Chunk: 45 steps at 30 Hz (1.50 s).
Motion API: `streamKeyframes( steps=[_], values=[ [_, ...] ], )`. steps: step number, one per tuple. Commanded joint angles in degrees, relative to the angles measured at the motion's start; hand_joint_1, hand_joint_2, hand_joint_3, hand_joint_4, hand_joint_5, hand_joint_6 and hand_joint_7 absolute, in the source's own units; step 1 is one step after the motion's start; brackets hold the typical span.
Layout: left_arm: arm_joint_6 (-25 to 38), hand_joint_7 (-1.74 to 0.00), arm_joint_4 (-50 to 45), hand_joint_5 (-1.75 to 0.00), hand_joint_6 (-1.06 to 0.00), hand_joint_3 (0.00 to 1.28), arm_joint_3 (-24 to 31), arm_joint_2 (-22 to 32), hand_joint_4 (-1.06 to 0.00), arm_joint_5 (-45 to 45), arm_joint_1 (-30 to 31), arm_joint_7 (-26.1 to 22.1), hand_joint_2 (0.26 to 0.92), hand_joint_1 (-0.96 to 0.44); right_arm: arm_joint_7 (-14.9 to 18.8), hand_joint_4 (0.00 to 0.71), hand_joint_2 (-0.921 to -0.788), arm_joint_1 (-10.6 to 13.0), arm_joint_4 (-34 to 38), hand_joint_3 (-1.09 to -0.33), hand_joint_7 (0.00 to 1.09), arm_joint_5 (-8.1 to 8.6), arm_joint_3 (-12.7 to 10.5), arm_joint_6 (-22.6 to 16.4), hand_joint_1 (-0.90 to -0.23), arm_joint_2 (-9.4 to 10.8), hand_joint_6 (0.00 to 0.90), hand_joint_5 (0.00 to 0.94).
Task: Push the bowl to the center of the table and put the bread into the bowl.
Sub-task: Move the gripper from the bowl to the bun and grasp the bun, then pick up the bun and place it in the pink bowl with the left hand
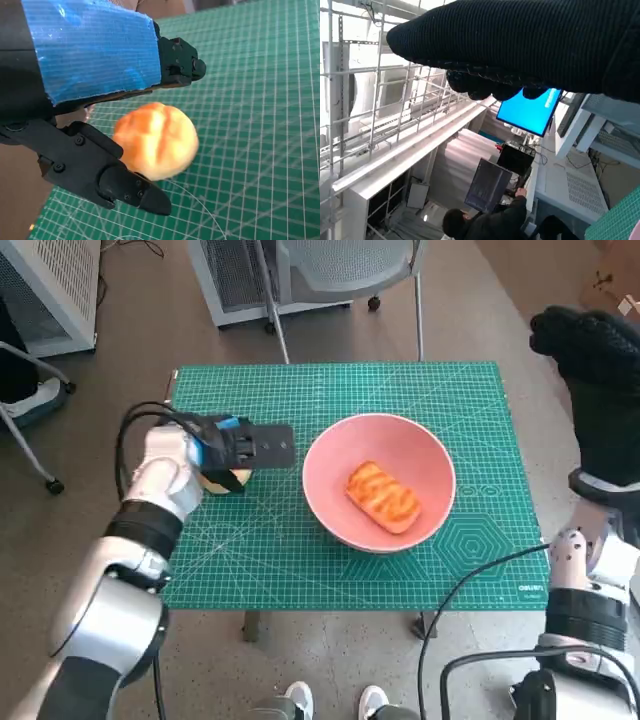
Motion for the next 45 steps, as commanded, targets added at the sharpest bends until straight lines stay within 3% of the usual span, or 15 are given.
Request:
streamKeyframes(
  steps=[1,6,9,10,11,12,14,17,21,27,33,41,45],
  values=[
    [-0.9,-0.01,3.5,-0.06,-0.19,0.0,-2.0,-1.0,-0.15,1.5,-0.8,0.4,0.706,-0.28,0.0,0.316,-0.921,1.5,-0.3,-0.729,0.0,-0.21,-0.3,0.5,-0.667,-0.5,0.423,0.001],
    [-0.2,-0.03,5.8,-0.12,-0.25,0.01,-5.2,-1.8,-0.28,3.9,-0.5,-1.5,0.716,-0.2,-0.2,0.317,-0.921,1.8,-1.0,-0.728,0.0,-0.01,-0.4,1.0,-0.667,-0.6,0.423,0.001],
    [1.4,-0.13,6.7,-0.22,-0.42,0.02,-6.0,-2.0,-0.44,4.5,-0.8,-2.6,0.733,-0.14,-0.2,0.317,-0.921,2.0,-1.2,-0.728,0.0,0.1,-0.5,1.2,-0.667,-0.6,0.423,0.001],
    [2.1,-0.21,7.0,-0.36,-0.49,0.02,-5.9,-2.0,-0.48,4.4,-1.1,-2.7,0.738,-0.12,-0.3,0.317,-0.921,2.1,-1.3,-0.727,0.0,0.12,-0.6,1.3,-0.667,-0.5,0.424,0.001],
    [3.0,-0.52,7.0,-0.63,-0.55,0.03,-5.5,-2.0,-0.59,4.1,-1.4,-2.4,0.798,-0.08,-0.3,0.318,-0.921,2.3,-1.6,-0.727,0.0,0.15,-0.6,1.3,-0.667,-0.5,0.424,0.001],
    [3.7,-0.72,7.0,-0.73,-0.64,0.03,-5.2,-2.0,-0.68,3.7,-1.7,-2.2,0.821,-0.05,-0.4,0.318,-0.921,2.4,-1.8,-0.727,0.0,0.15,-0.7,1.4,-0.667,-0.5,0.424,0.001],
    [4.6,-0.9,6.7,-0.8,-0.74,0.04,-4.5,-1.8,-0.76,3.1,-2.1,-1.1,0.836,-0.02,-0.5,0.318,-0.921,2.6,-2.1,-0.726,0.0,0.17,-0.7,1.4,-0.667,-0.5,0.425,0.001],
    [3.9,-1.05,4.9,-0.85,-0.78,0.05,-2.8,-0.7,-0.78,1.5,-2.6,1.4,0.852,-0.01,-0.6,0.319,-0.921,2.7,-2.4,-0.726,0.0,0.19,-0.8,1.6,-0.667,-0.3,0.425,0.001],
    [0.5,-1.2,0.8,-0.92,-0.71,0.28,-0.9,1.7,-0.82,0.1,-2.9,3.9,0.751,0.0,-0.7,0.319,-0.921,2.7,-2.4,-0.726,0.0,0.21,-0.8,1.8,-0.667,-0.2,0.425,0.001],
    [-1.3,-1.2,-13.8,-1.0,-0.66,0.35,3.1,6.5,-0.83,-2.1,-1.0,3.7,0.728,0.0,-0.8,0.318,-0.921,2.4,-2.3,-0.727,0.0,0.06,-0.5,1.9,-0.667,0.3,0.424,0.001],
    [1.9,-1.06,-35.3,-1.13,-0.67,0.18,8.6,10.4,-0.8,-4.4,4.7,0.7,0.825,0.0,-1.2,0.317,-0.921,2.2,-2.4,-0.729,0.0,-0.63,0.1,1.6,-0.667,0.8,0.423,0.0],
    [7.0,-0.94,-59.1,-1.2,-0.73,0.15,13.7,11.6,-0.78,-4.4,11.1,-3.3,0.837,0.0,-0.9,0.314,-0.921,2.0,-2.2,-0.734,0.0,-0.73,0.8,1.6,-0.666,1.0,0.421,0.0],
    [8.3,-0.85,-66.4,-1.24,-0.77,0.17,14.8,10.7,-0.77,-4.5,12.9,-4.2,0.819,0.01,-0.6,0.313,-0.921,1.9,-2.3,-0.735,0.0,-0.44,0.9,1.9,-0.666,0.9,0.421,0.0]
  ],
)
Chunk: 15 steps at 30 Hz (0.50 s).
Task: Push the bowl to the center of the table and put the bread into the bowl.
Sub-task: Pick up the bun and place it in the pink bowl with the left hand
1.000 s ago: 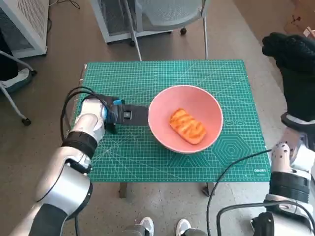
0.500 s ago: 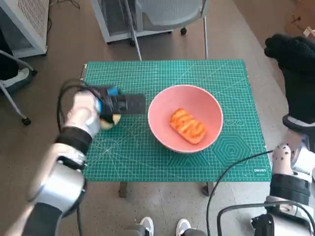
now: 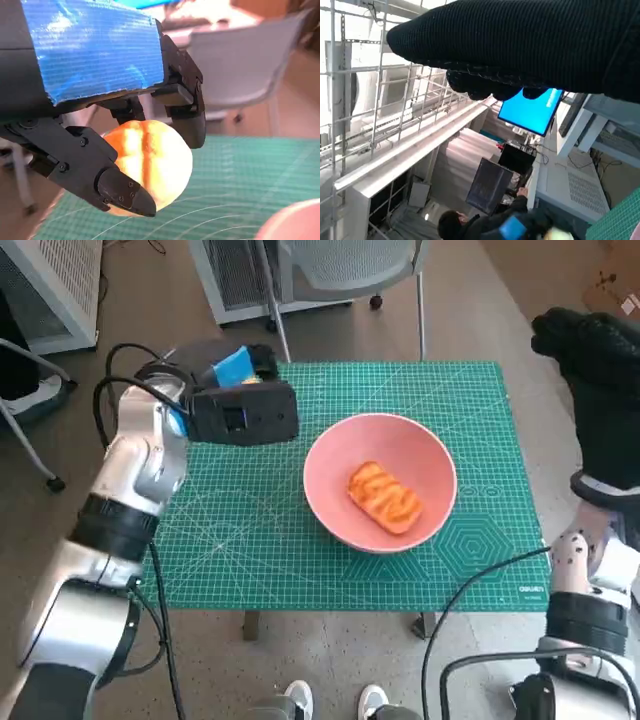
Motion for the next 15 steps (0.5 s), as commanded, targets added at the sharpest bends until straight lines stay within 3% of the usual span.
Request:
streamKeyframes(
  steps=[1,9,15],
  values=[
    [4.9,-0.85,-24.9,-1.25,-0.77,0.18,4.8,1.8,-0.77,-1.3,6.8,-4.8,0.82,0.01,0.0,0.313,-0.921,0.8,0.4,-0.735,0.0,-0.38,0.7,1.1,-0.666,0.8,0.421,0.0],
    [5.5,-0.99,-33.3,-1.2,-0.7,0.11,2.6,-0.9,-0.75,0.4,7.2,-6.4,0.871,0.0,0.3,0.316,-0.921,0.5,0.4,-0.737,0.0,0.07,0.9,1.3,-0.664,1.0,0.423,0.002],
    [5.0,-1.05,-34.3,-1.15,-0.68,0.07,-1.1,-4.6,-0.77,1.6,6.8,-6.2,0.891,0.0,0.5,0.317,-0.921,0.5,0.5,-0.74,0.0,0.21,1.1,1.1,-0.659,1.3,0.424,0.002]
  ],
)
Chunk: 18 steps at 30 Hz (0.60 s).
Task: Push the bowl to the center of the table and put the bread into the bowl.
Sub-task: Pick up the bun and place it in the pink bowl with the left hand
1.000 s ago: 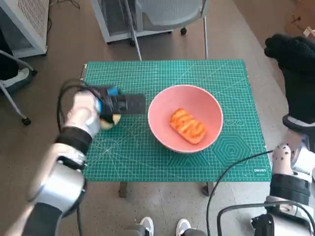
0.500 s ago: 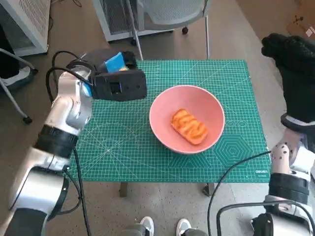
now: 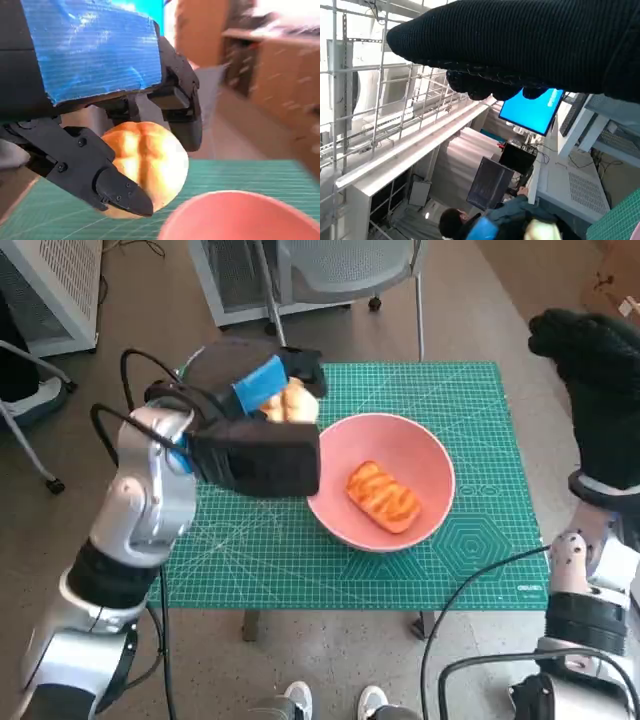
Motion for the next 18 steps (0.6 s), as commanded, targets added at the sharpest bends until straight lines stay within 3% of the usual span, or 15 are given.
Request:
streamKeyframes(
  steps=[1,9,18],
  values=[
    [-0.4,-1.07,-4.4,-1.13,-0.67,0.07,-3.4,-4.0,-0.77,2.0,-0.1,-0.4,0.892,0.0,0.5,0.316,-0.921,0.6,0.5,-0.741,0.0,0.15,0.7,1.0,-0.658,1.2,0.424,0.001],
    [-3.7,-1.12,1.1,-1.15,-0.63,0.05,-8.5,-8.5,-0.75,4.6,-1.8,0.2,0.912,0.0,0.4,0.317,-0.921,1.0,-0.1,-0.742,0.0,0.27,0.7,1.3,-0.658,1.3,0.422,0.001],
    [-10.3,-1.12,9.8,-1.21,-0.63,0.07,-9.3,-11.1,-0.69,1.6,-3.4,-0.7,0.917,0.0,-0.2,0.318,-0.921,1.8,-1.5,-0.739,0.0,-0.03,0.6,1.5,-0.661,1.3,0.423,0.001]
  ],
)
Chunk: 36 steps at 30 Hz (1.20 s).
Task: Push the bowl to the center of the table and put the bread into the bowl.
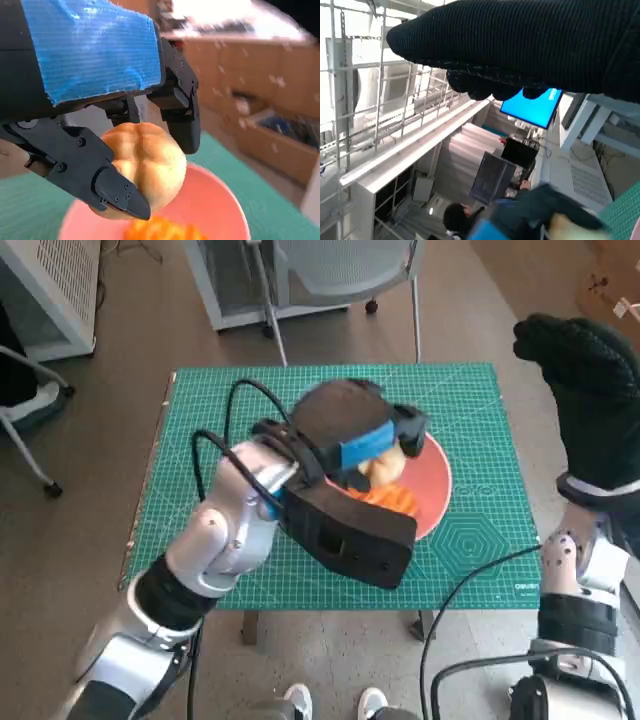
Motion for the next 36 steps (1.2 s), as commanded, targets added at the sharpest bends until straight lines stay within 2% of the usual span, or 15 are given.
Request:
streamKeyframes(
  steps=[1,5,6,7,9,10,11,13,19,27,36],
  values=[
    [-3.0,-1.15,4.7,-1.21,-0.63,0.08,0.7,-1.6,-0.67,-3.0,-1.7,-0.4,0.919,0.0,-0.3,0.318,-0.921,1.6,-0.8,-0.739,0.0,-0.14,0.1,0.9,-0.661,0.1,0.423,0.001],
    [-2.8,-1.24,8.7,-1.28,-0.57,0.14,1.9,-3.5,-0.58,-6.7,-1.7,-2.2,0.92,0.0,-0.8,0.319,-0.921,2.0,-1.6,-0.739,0.0,-0.39,0.0,1.1,-0.66,0.0,0.423,0.001],
    [-2.4,-0.95,9.5,-1.04,-0.47,0.14,2.1,-3.8,-0.53,-7.5,-1.7,-2.9,0.89,0.03,-0.9,0.319,-0.921,2.1,-1.9,-0.739,0.0,-0.45,0.0,1.1,-0.659,0.0,0.423,0.001],
    [-1.8,-0.66,10.2,-0.69,-0.42,0.11,2.4,-4.0,-0.41,-8.2,-1.6,-3.5,0.854,0.01,-1.0,0.317,-0.921,2.3,-2.1,-0.738,0.0,-0.53,0.0,1.2,-0.658,-0.1,0.421,0.001],
    [-1.0,-0.37,11.1,-0.36,-0.38,0.08,2.6,-4.1,-0.3,-8.8,-1.5,-4.1,0.838,0.01,-1.3,0.317,-0.921,2.4,-2.4,-0.738,0.0,-0.61,-0.1,1.2,-0.657,-0.1,0.42,0.001],
    [-0.7,-0.24,11.4,-0.23,-0.35,0.06,2.7,-4.1,-0.22,-8.9,-1.5,-4.2,0.825,-0.03,-1.4,0.317,-0.921,2.5,-2.6,-0.737,0.0,-0.63,-0.1,1.3,-0.657,-0.2,0.42,0.001],
    [-0.9,-0.2,12.0,-0.18,-0.34,0.06,2.6,-4.0,-0.19,-8.7,-1.5,-3.9,0.821,-0.04,-1.5,0.318,-0.921,2.6,-2.7,-0.737,0.0,-0.68,-0.1,1.3,-0.657,-0.2,0.42,0.001],
    [-2.0,-0.09,12.8,-0.08,-0.3,0.04,2.0,-3.4,-0.11,-7.9,-1.5,-3.1,0.807,-0.17,-1.8,0.319,-0.921,2.7,-2.9,-0.735,0.0,-0.89,-0.2,1.2,-0.658,-0.4,0.421,0.002],
    [-5.5,-0.01,15.1,-0.01,-0.26,0.02,1.8,-2.3,-0.02,-7.5,-1.5,-1.3,0.807,-0.33,-2.5,0.321,-0.921,2.6,-3.0,-0.732,0.0,-1.39,-0.1,1.1,-0.662,-0.8,0.423,0.002],
    [-9.6,0.0,18.1,0.0,-0.19,0.01,3.7,-1.8,0.0,-10.3,-1.2,-0.6,0.805,-0.39,-3.0,0.321,-0.921,2.2,-2.4,-0.731,0.0,-1.7,0.0,0.8,-0.664,-1.1,0.426,0.002],
    [-13.7,0.0,19.1,0.0,-0.15,0.01,6.2,-0.5,0.0,-15.0,0.0,-2.7,0.811,-0.45,-3.7,0.322,-0.921,2.1,-2.7,-0.73,0.0,-2.25,0.4,0.7,-0.66,-0.7,0.427,0.001]
  ],
)
